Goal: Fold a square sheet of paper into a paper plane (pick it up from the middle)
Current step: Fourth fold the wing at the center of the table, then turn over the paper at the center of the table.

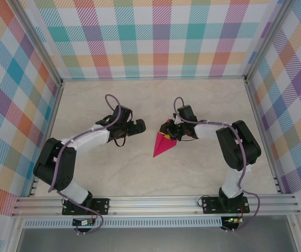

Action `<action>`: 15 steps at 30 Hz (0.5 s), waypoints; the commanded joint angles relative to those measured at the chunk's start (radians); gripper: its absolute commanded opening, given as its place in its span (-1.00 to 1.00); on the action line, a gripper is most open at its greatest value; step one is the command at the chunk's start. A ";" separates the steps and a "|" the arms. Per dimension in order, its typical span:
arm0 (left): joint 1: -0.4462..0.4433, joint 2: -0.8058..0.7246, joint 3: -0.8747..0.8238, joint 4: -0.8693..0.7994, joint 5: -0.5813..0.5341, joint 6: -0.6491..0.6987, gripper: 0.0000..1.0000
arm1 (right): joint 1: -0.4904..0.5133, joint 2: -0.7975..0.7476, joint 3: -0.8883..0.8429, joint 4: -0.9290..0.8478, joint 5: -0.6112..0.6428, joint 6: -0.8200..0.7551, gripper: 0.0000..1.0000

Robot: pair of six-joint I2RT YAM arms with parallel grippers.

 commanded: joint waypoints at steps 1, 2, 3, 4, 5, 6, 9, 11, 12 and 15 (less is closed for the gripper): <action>0.032 0.003 0.017 -0.004 0.065 -0.024 1.00 | 0.009 0.017 -0.022 0.004 -0.007 -0.068 -0.43; 0.038 0.004 0.016 -0.002 0.078 -0.029 1.00 | 0.011 0.013 -0.021 -0.004 0.009 -0.068 -0.46; 0.044 0.002 0.014 0.001 0.092 -0.037 1.00 | 0.011 0.007 -0.018 -0.015 0.022 -0.071 -0.51; 0.051 0.002 0.012 0.006 0.110 -0.039 1.00 | 0.011 0.000 -0.015 -0.022 0.028 -0.075 -0.59; 0.056 0.002 0.010 0.011 0.127 -0.043 1.00 | 0.011 -0.010 -0.012 -0.025 0.034 -0.080 -0.64; 0.060 0.001 0.010 0.014 0.144 -0.048 1.00 | 0.010 -0.021 -0.009 -0.029 0.039 -0.085 -0.69; 0.077 -0.011 0.008 0.026 0.201 -0.056 1.00 | 0.011 -0.073 0.015 -0.059 0.054 -0.111 -0.77; 0.090 -0.028 -0.006 0.050 0.250 -0.069 1.00 | 0.009 -0.112 0.025 -0.058 0.049 -0.123 -0.79; 0.100 -0.038 -0.013 0.065 0.285 -0.084 1.00 | 0.005 -0.131 0.031 -0.050 0.035 -0.123 -0.80; 0.121 -0.076 -0.036 0.149 0.438 -0.176 0.99 | -0.021 -0.167 0.048 0.018 -0.068 -0.086 -0.80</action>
